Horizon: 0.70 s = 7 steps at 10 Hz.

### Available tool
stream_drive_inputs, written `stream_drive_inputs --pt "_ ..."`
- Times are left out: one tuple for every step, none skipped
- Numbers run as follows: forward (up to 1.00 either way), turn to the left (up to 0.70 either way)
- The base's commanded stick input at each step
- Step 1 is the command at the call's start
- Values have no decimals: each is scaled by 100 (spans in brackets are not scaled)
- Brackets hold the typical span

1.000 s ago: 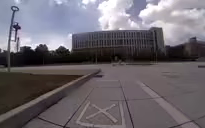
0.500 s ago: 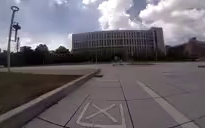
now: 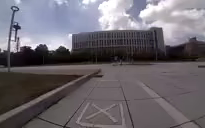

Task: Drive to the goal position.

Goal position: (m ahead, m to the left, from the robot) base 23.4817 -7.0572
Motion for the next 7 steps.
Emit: stream_drive_inputs --pt "5 0" --pt "5 0" --pt "5 0" --pt "5 0" --pt "6 0" --pt "5 0" --pt "5 0"
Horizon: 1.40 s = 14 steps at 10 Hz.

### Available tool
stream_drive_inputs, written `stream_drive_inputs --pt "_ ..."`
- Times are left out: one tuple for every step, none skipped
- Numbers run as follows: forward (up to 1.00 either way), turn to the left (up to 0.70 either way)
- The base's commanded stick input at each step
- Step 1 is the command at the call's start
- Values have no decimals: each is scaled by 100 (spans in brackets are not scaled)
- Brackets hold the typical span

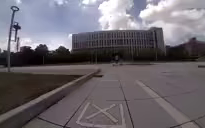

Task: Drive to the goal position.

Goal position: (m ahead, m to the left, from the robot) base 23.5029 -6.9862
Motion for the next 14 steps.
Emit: stream_drive_inputs --pt "6 0" --pt "6 0" --pt "6 0" --pt "6 0" --pt "5 0" --pt "5 0" --pt "5 0" --pt "5 0" --pt "5 0" --pt "6 0" --pt "6 0" --pt "6 0" --pt "6 0" --pt "6 0"
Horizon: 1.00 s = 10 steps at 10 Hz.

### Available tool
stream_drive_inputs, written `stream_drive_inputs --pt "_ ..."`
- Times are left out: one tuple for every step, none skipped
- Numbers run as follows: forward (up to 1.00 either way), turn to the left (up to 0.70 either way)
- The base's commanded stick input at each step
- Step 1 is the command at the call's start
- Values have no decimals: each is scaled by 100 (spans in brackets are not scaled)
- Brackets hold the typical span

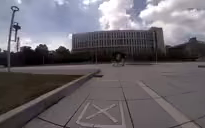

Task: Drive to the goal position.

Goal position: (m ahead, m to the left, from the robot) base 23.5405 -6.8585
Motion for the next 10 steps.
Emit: stream_drive_inputs --pt "6 0" --pt "5 0" --pt "5 0" --pt "5 0" --pt "6 0" --pt "5 0" --pt "5 0" --pt "5 0" --pt "6 0" --pt "6 0"
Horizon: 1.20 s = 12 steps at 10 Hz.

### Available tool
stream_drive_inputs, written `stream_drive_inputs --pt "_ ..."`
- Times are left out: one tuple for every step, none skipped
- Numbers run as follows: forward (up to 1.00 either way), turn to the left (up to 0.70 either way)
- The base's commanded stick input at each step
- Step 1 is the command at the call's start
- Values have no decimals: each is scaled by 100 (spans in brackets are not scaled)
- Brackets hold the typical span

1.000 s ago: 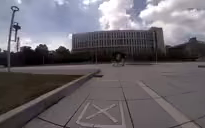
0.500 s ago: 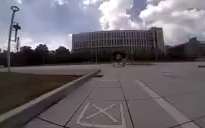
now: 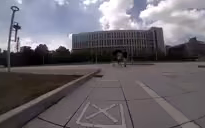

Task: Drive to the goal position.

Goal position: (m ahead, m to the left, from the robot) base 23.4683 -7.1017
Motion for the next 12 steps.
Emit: stream_drive_inputs --pt "5 0" --pt "5 0" --pt "6 0" --pt "5 0" --pt "5 0" --pt "6 0" --pt "6 0" --pt "6 0" --pt "6 0" --pt "6 0" --pt "6 0" --pt "5 0"
